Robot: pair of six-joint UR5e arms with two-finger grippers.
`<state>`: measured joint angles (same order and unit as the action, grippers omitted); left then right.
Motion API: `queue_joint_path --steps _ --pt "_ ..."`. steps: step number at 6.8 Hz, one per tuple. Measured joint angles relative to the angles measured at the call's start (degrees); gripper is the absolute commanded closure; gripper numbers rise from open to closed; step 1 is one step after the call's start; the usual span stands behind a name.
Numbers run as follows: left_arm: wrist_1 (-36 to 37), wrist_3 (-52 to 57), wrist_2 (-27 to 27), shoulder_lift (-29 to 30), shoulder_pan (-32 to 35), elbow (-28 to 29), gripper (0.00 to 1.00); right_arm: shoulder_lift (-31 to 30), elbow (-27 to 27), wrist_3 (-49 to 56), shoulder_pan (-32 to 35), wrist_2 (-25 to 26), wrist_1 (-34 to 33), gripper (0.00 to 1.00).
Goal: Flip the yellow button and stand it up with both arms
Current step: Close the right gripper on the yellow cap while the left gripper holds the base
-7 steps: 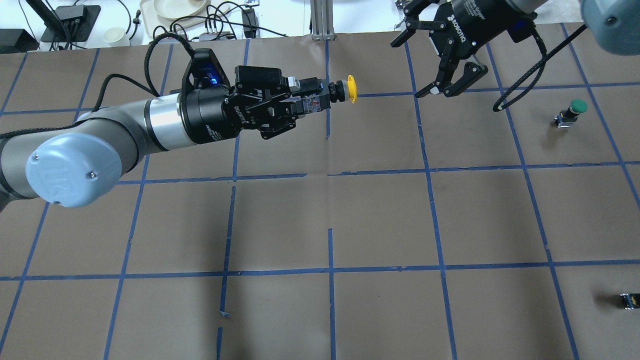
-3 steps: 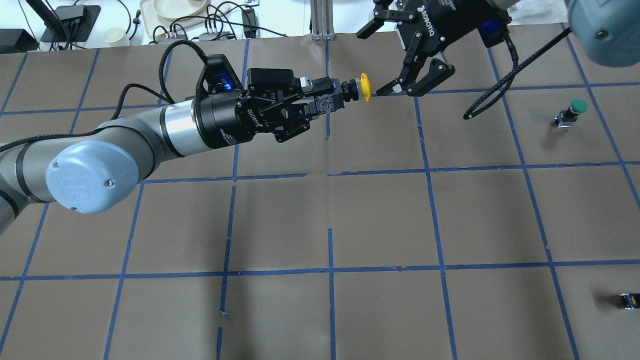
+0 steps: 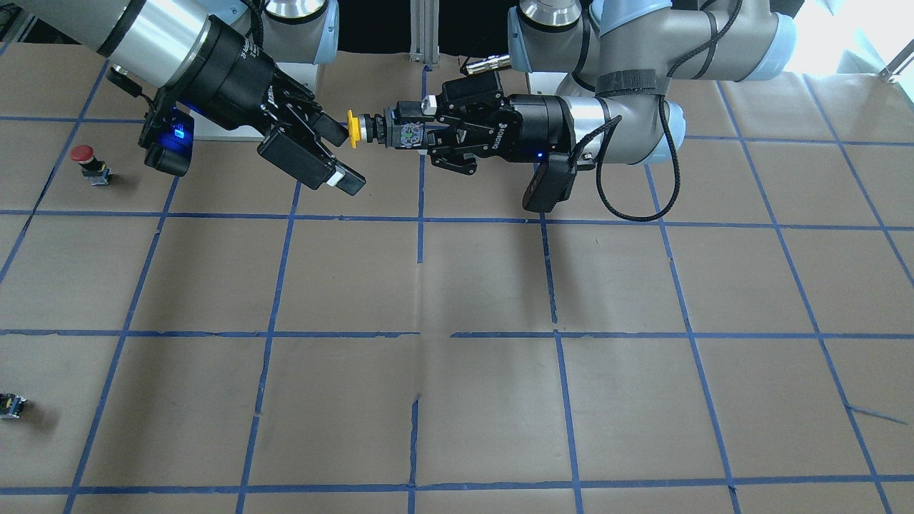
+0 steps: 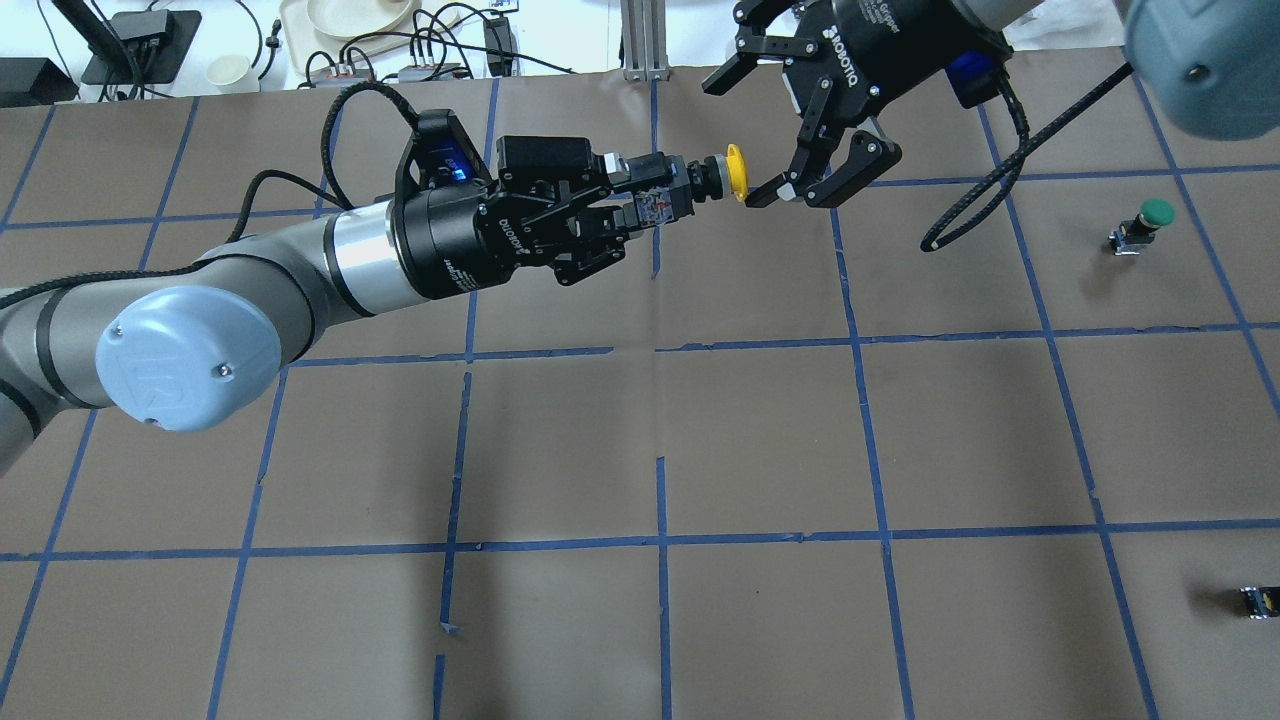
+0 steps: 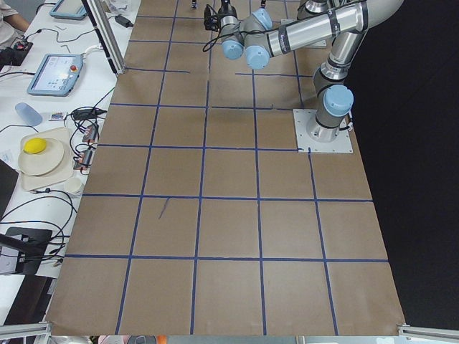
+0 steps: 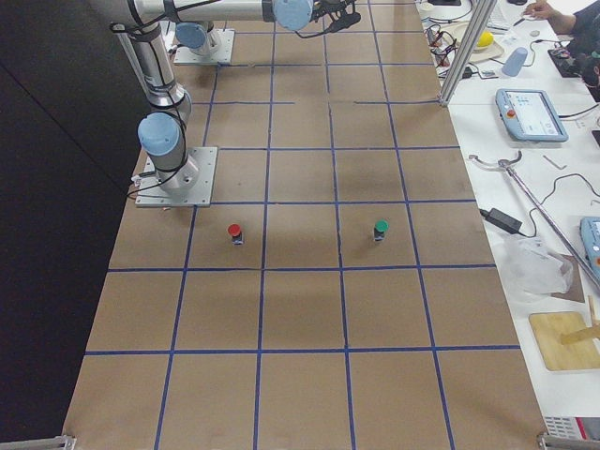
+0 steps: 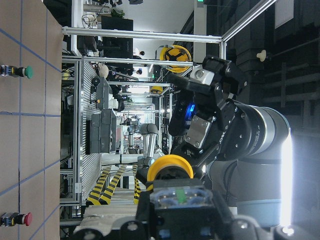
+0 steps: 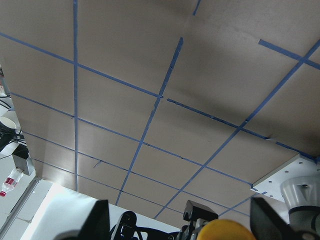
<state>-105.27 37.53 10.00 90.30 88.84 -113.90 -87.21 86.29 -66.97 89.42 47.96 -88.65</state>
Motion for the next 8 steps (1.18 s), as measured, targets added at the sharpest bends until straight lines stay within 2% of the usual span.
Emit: queue_joint_path --steps 2,3,4,5,6,8 --pt "0.1 0.06 0.04 -0.02 -0.01 -0.12 0.87 -1.0 -0.04 -0.01 -0.03 0.1 2.28 0.09" --pt "0.16 0.08 0.08 0.0 -0.02 -0.24 0.87 -1.66 -0.01 -0.01 -0.02 0.11 3.38 0.19" --pt "0.23 0.11 0.09 -0.04 -0.03 -0.31 0.87 -1.82 0.04 -0.01 0.02 0.11 3.89 0.3" --pt "0.29 0.15 0.1 -0.21 -0.01 -0.34 0.87 -1.7 0.08 -0.01 0.03 0.09 4.01 0.57" --pt "0.32 0.15 0.1 -0.32 0.01 -0.35 0.87 -1.66 0.09 -0.01 0.0 -0.04 4.04 0.74" --pt "0.33 0.12 0.1 -0.36 0.01 -0.32 0.87 -1.86 0.11 -0.25 -0.03 -0.39 4.19 0.85"
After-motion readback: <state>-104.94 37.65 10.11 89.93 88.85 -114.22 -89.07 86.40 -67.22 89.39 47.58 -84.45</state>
